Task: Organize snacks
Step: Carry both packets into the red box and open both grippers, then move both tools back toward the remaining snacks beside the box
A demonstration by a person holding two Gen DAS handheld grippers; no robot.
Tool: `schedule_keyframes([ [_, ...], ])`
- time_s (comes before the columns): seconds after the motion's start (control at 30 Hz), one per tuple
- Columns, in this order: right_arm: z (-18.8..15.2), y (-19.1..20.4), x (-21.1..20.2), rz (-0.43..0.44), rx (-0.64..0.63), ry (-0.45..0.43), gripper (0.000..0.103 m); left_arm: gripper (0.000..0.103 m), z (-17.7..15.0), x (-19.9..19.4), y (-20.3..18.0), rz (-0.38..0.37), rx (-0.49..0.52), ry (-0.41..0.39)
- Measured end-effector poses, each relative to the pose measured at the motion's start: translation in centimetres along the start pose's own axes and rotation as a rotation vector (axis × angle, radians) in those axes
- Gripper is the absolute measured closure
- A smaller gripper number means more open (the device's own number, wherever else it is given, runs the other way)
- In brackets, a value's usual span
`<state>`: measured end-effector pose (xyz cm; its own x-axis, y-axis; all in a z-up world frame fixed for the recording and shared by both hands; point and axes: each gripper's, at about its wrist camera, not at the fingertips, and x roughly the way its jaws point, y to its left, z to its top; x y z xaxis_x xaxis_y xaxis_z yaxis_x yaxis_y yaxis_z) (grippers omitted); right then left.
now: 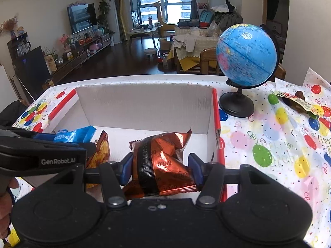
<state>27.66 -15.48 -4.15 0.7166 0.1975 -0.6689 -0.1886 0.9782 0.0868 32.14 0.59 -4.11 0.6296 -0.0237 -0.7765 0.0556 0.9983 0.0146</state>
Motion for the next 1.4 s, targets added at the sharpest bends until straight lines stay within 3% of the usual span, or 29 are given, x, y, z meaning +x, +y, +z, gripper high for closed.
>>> schedule_keyframes([
  [0.2, -0.1, -0.1, -0.3, 0.003, 0.003, -0.003, 0.038, 0.036, -0.1, -0.3, 0.0, 0.010, -0.017, 0.006],
  [0.33, -0.1, -0.5, -1.1, 0.005, 0.015, -0.019, 0.025, 0.034, -0.1, -1.5, 0.2, 0.008, -0.034, -0.016],
  [1.17, -2.9, -0.8, -12.8, 0.040, 0.012, -0.132, 0.016, 0.033, -4.1, -14.2, -1.9, -0.066, -0.006, -0.159],
  [1.3, -4.1, -0.8, -14.6, 0.043, -0.003, -0.149, 0.010, 0.023, -5.8, -16.1, -2.2, -0.073, -0.013, -0.197],
  [1.4, -5.0, -1.0, -15.8, 0.047, -0.005, -0.160, 0.009, 0.022, -7.1, -17.2, -2.5, -0.087, -0.013, -0.214],
])
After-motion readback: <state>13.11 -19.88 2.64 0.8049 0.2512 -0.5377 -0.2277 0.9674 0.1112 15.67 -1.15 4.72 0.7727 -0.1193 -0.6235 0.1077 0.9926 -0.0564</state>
